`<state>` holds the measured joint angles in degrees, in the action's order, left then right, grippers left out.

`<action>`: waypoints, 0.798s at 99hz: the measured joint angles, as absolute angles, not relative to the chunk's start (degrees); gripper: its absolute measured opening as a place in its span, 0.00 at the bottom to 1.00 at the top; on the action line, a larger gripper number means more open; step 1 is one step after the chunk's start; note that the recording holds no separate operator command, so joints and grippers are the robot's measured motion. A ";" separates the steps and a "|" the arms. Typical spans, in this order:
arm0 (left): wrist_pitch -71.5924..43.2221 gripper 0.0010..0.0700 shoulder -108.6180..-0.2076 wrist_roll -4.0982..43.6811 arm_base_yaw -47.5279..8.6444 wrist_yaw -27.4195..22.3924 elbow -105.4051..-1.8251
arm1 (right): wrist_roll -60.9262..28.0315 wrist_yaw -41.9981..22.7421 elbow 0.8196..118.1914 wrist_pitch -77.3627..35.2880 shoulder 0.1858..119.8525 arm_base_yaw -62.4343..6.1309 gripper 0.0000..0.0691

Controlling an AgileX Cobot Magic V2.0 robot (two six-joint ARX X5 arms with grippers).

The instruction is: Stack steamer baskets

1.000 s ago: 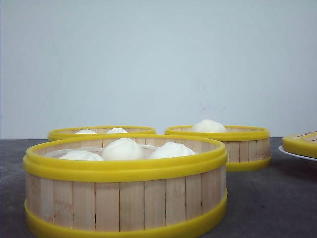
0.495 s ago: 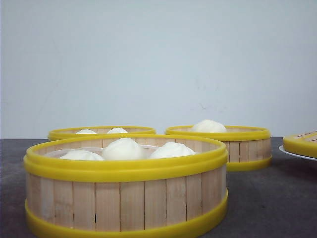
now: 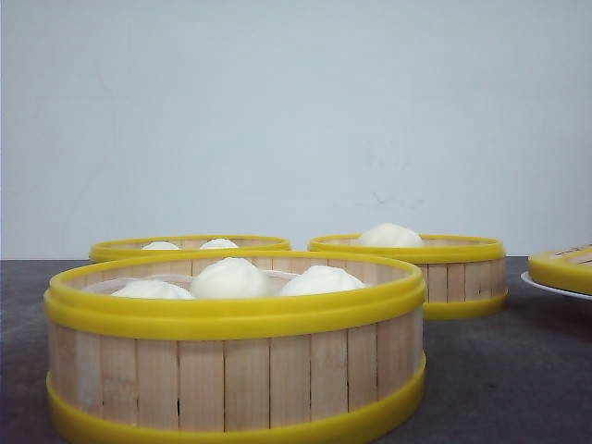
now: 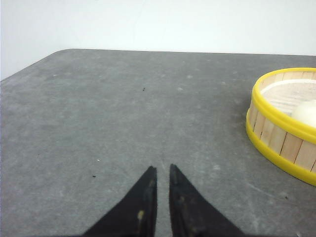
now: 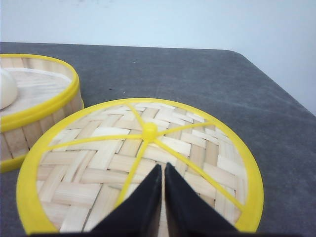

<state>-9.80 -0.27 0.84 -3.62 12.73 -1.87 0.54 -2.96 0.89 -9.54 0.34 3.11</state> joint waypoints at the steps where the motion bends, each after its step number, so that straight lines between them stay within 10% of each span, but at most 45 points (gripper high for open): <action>1: -9.80 0.01 -0.27 0.84 -3.62 12.73 -1.87 | 0.54 -2.96 0.89 -9.54 0.34 3.11 0.01; 41: -8.25 0.01 -0.27 3.01 -3.62 12.73 -1.87 | 0.86 -2.85 0.89 -9.37 0.34 3.11 0.01; 79: -8.16 0.01 -0.27 21.17 -3.62 11.84 -1.87 | 23.40 2.20 0.86 -8.10 0.34 3.07 0.01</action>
